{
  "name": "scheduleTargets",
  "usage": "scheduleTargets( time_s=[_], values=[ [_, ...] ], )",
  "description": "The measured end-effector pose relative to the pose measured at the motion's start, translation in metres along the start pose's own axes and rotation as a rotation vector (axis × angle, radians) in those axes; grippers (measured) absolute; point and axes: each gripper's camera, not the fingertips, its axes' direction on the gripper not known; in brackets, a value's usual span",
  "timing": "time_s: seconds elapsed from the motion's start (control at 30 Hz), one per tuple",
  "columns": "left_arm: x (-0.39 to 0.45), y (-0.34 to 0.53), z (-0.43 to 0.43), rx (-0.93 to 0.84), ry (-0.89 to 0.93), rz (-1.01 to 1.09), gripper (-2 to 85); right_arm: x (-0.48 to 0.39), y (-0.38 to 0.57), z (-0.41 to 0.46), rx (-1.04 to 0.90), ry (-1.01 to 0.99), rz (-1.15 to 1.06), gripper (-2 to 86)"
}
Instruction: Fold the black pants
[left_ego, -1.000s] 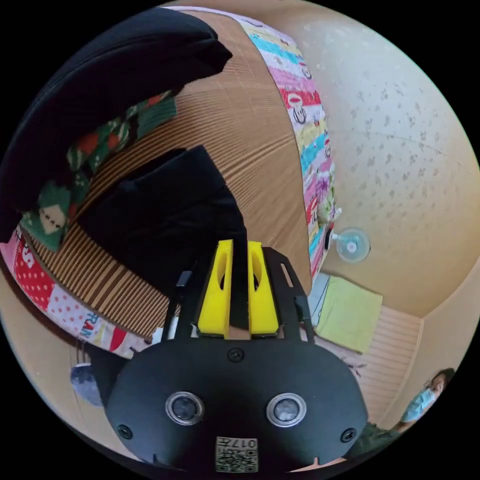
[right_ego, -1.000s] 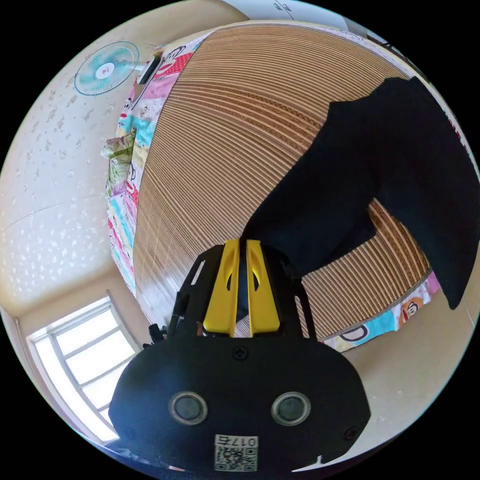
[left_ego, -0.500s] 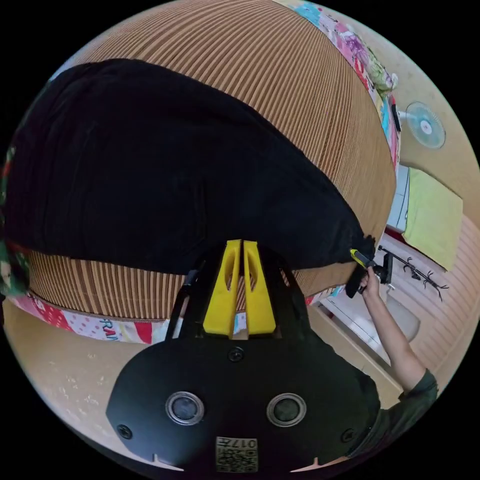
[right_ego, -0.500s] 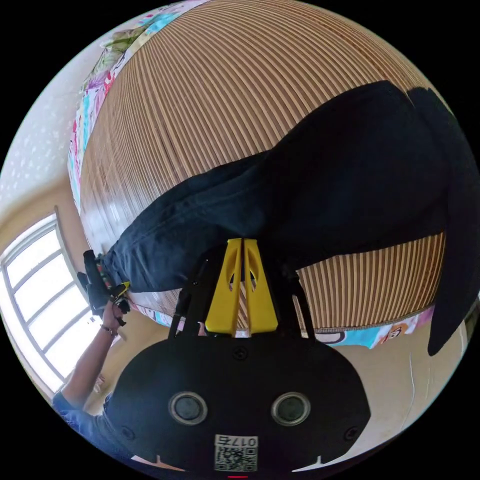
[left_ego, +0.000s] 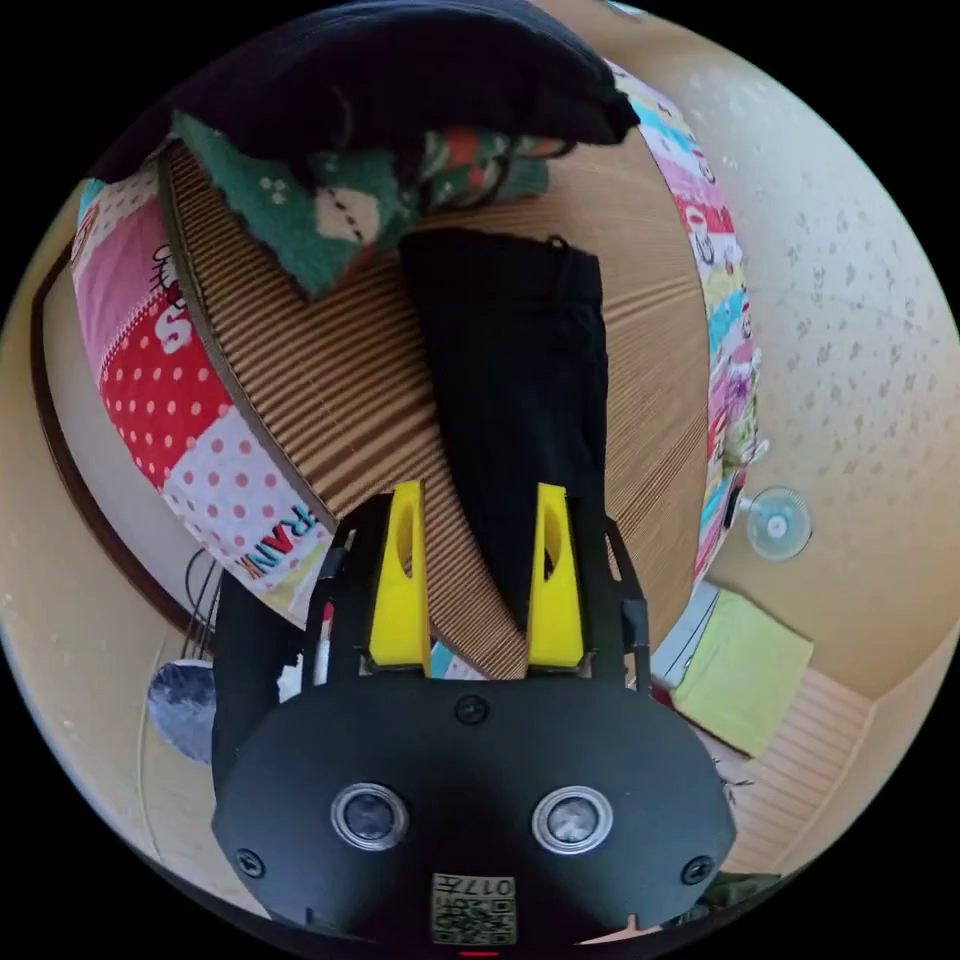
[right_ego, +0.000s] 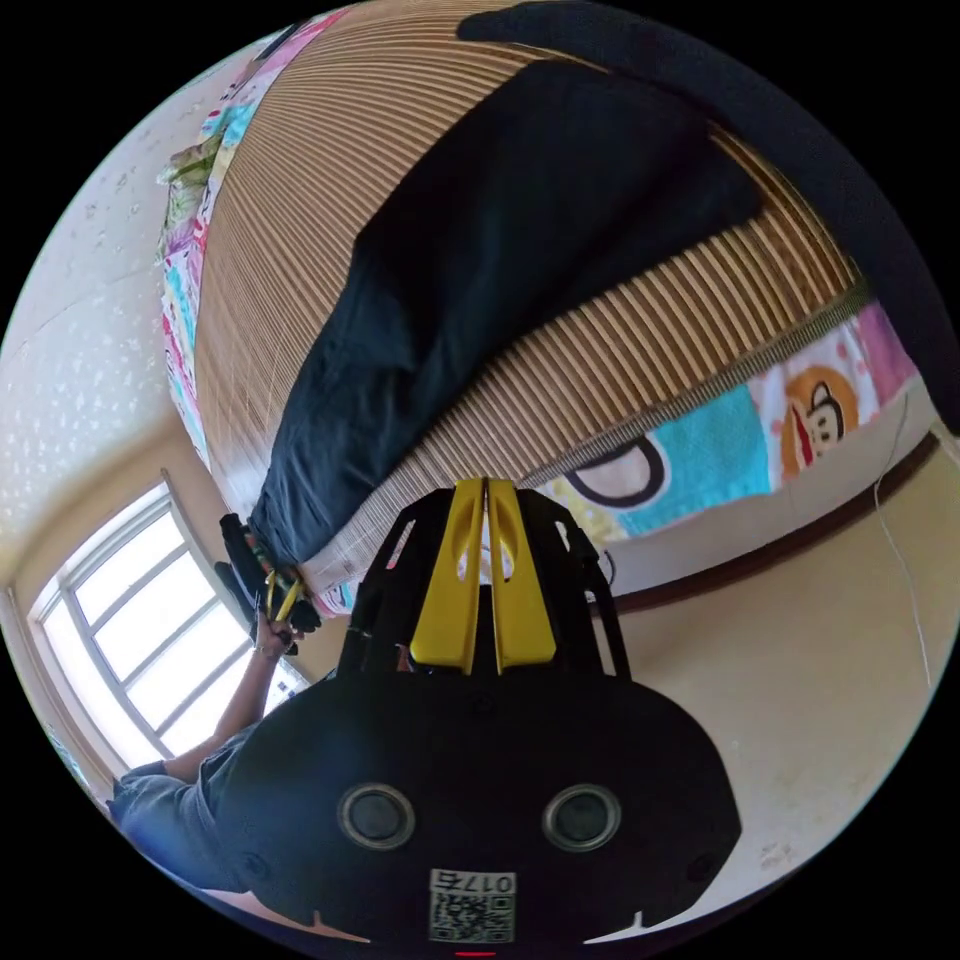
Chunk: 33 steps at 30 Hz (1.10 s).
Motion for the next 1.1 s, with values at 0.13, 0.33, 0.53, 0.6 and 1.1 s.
scheduleTargets(
  time_s=[0.13,0.33,0.53,0.6,1.1],
  values=[
    [-0.025,-0.034,0.000,0.056,0.074,-0.087,17.5,0.032,0.040,0.000,0.005,-0.039,0.115,0.3],
    [-0.065,-0.053,0.032,0.118,0.361,-0.236,12.6,0.039,0.080,-0.004,0.049,-0.064,0.172,0.2],
    [-0.091,-0.035,0.063,0.078,0.775,-0.328,6.6,0.029,0.075,0.013,0.040,-0.114,0.182,0.2],
    [-0.075,-0.033,0.057,0.037,0.843,-0.234,6.5,0.025,0.065,0.018,0.034,-0.146,0.187,0.2],
    [0.188,0.153,0.059,-0.424,0.644,0.826,7.9,0.006,-0.025,0.020,0.024,-0.382,0.044,0.4]
  ],
)
